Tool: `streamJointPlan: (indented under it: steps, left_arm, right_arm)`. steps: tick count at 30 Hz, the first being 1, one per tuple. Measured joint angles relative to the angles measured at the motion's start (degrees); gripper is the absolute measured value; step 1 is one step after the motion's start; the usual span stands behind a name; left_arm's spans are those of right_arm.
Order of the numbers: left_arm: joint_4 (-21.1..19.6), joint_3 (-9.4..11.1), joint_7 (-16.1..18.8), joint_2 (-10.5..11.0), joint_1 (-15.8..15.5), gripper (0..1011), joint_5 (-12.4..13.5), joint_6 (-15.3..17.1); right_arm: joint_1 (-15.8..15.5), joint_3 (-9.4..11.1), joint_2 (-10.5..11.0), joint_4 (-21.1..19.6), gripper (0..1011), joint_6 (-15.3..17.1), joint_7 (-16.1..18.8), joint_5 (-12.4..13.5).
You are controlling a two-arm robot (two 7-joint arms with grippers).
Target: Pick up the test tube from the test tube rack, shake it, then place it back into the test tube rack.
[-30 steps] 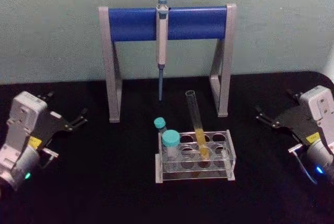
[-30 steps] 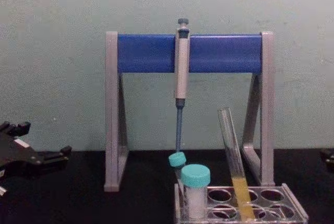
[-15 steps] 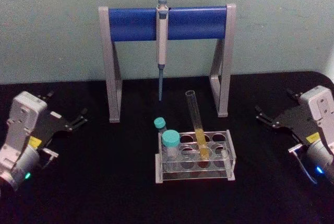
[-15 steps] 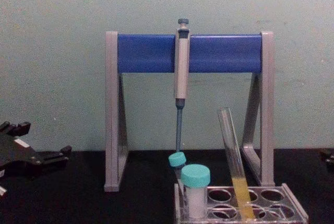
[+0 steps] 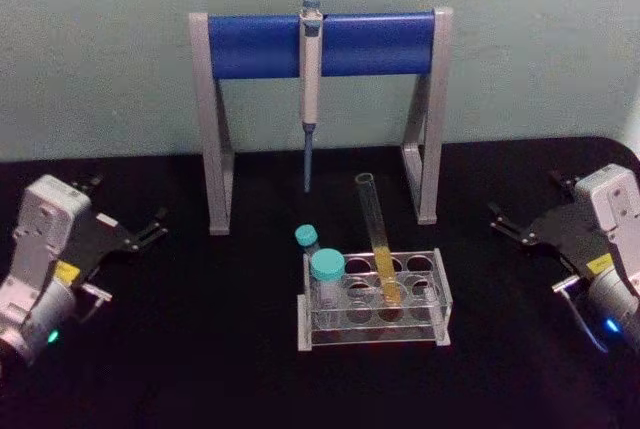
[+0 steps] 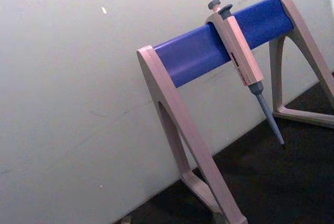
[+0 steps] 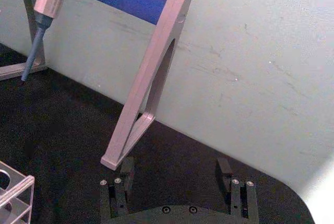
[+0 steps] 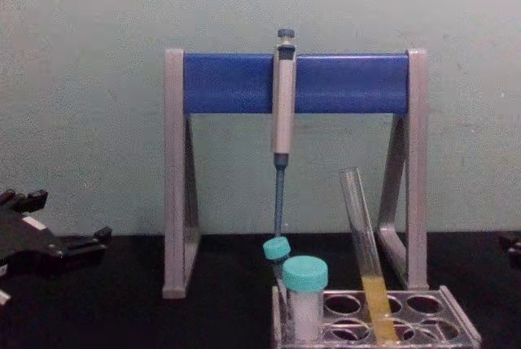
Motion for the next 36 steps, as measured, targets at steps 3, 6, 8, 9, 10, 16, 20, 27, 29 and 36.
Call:
streamJointPlan:
  steps: [3,6,8,9,10,16,20,27,29,36]
  left_arm:
    - [0.0,0.0,0.0,0.0,0.0,1001,0.0,0.0]
    - [0.0,0.0,0.0,0.0,0.0,1001,0.0,0.0]
    - [0.0,0.0,0.0,0.0,0.0,1001,0.0,0.0]
    - [0.0,0.0,0.0,0.0,0.0,1001,0.0,0.0]
    - [0.0,0.0,0.01,0.0,0.0,1001,0.0,0.0]
    - [0.0,0.0,0.0,0.0,0.0,1001,0.0,0.0]
    - [0.0,0.0,0.0,0.0,0.0,1001,0.0,0.0]
    - [0.0,0.0,0.0,0.0,0.0,1001,0.0,0.0]
    - [0.0,0.0,0.0,0.0,0.0,1001,0.0,0.0]
    - [0.0,0.0,0.0,0.0,0.0,1001,0.0,0.0]
  right_arm:
    - [-0.14,0.19,-0.01,-0.15,1000,-0.01,0.0,-0.25]
    - [-0.69,0.84,0.0,-0.82,1000,-0.54,0.04,-0.69]
    - [-1.09,1.46,0.01,-1.33,1000,-1.28,0.39,-0.7]
    - [-1.09,1.46,0.01,-1.33,1000,-1.28,0.39,-0.7]
    - [-1.35,1.81,0.02,-1.77,1000,-1.78,0.81,-0.66]
    - [-1.92,2.7,0.06,-3.58,1000,-3.93,3.75,0.33]
    - [-2.01,2.98,-0.06,-4.86,1000,-5.37,6.46,1.48]
    - [-1.6,2.76,-0.71,-6.47,1000,-7.32,11.54,3.23]
    - [-1.27,2.42,-1.04,-6.83,1000,-7.7,13.49,3.85]
    - [-0.34,1.66,-2.09,-6.8,1000,-8.05,18.66,5.72]
